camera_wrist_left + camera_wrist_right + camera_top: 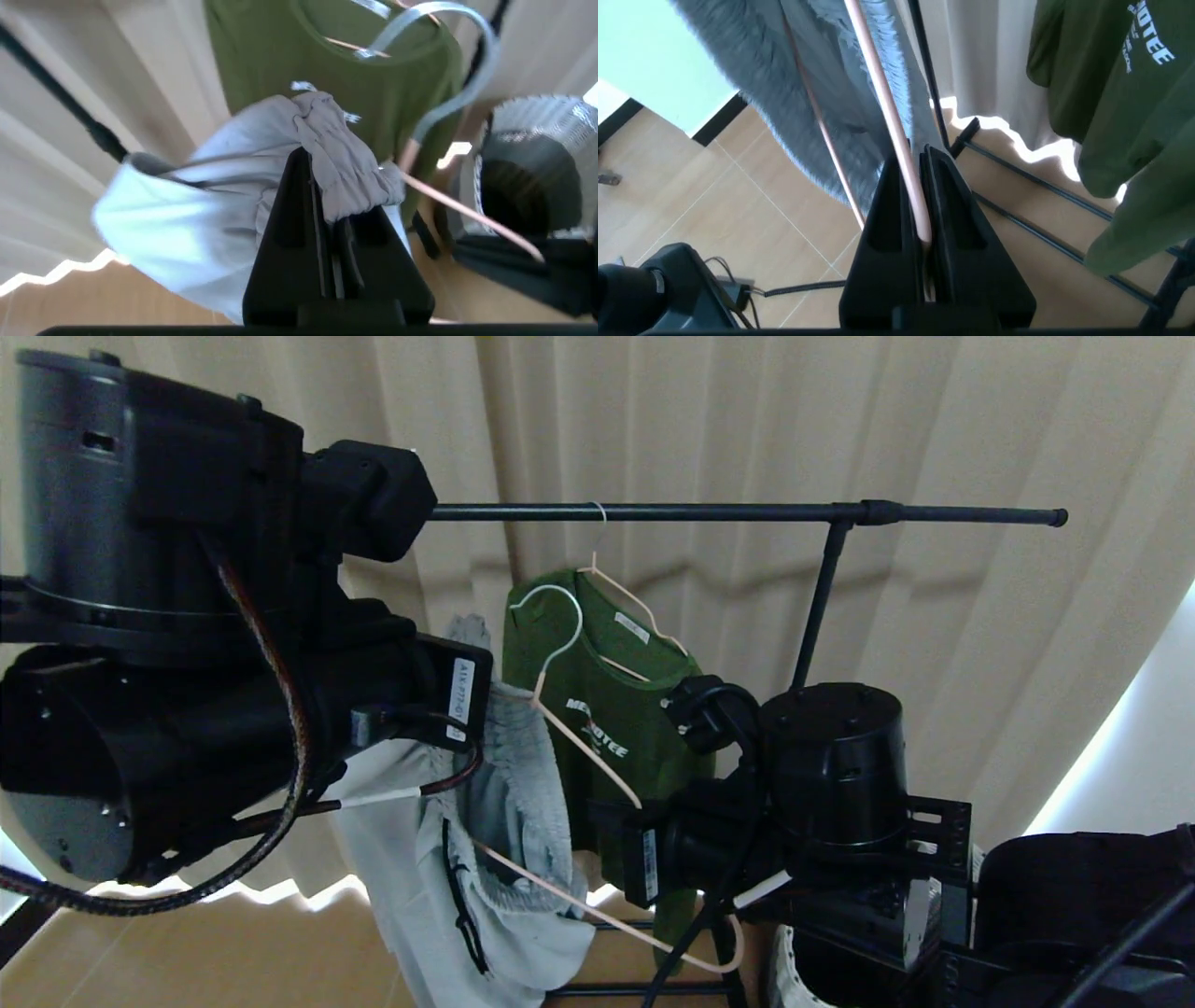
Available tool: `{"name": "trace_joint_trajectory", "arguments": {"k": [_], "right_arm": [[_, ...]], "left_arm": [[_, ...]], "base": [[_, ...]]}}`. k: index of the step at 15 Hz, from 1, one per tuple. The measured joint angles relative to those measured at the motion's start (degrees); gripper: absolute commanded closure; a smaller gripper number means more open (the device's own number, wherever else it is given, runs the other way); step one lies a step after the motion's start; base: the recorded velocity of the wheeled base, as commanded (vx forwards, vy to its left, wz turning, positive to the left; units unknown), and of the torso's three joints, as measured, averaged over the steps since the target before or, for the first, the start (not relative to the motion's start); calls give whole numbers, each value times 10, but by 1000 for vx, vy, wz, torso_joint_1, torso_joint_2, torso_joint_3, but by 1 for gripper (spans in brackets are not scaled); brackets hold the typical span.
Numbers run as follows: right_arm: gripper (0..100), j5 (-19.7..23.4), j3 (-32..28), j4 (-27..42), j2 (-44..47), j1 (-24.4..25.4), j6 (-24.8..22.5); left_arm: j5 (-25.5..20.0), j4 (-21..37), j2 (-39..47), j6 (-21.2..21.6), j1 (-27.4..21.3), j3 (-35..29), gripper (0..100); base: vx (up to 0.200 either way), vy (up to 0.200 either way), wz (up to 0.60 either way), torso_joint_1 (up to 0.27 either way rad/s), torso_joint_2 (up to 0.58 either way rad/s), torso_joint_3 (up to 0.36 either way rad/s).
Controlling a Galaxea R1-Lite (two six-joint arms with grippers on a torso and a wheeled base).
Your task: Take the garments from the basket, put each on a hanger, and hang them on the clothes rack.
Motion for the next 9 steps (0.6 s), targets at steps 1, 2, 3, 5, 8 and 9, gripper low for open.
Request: {"name": "trace_joint_trajectory", "arguments": {"k": [1, 2, 3, 5, 8, 9], "right_arm": [[100, 0, 2, 0, -1, -1, 0], [100, 0, 5, -2, -3, -2, -2], [100, 0, 10, -11, -6, -3, -4], [100, 0, 27, -47, -11, -4, -26], [100, 0, 50, -73, -13, -4, -57], [100, 0, 52, -74, -14, -4, -58]], "left_arm": [[-7, 1, -1, 0, -2, 6, 100], [-18, 2, -3, 0, -2, 12, 100], [-27, 3, -7, 1, -3, 19, 100], [-34, 3, -12, 5, -3, 31, 100], [-36, 0, -18, 11, -4, 37, 100], [-36, 0, -21, 11, -7, 39, 100]], "base": [[0, 0, 0, 0, 0, 0], [0, 0, 0, 0, 0, 0], [0, 0, 0, 0, 0, 0], [0, 0, 0, 0, 0, 0], [0, 0, 0, 0, 0, 0], [0, 0, 0, 0, 0, 0]]}}
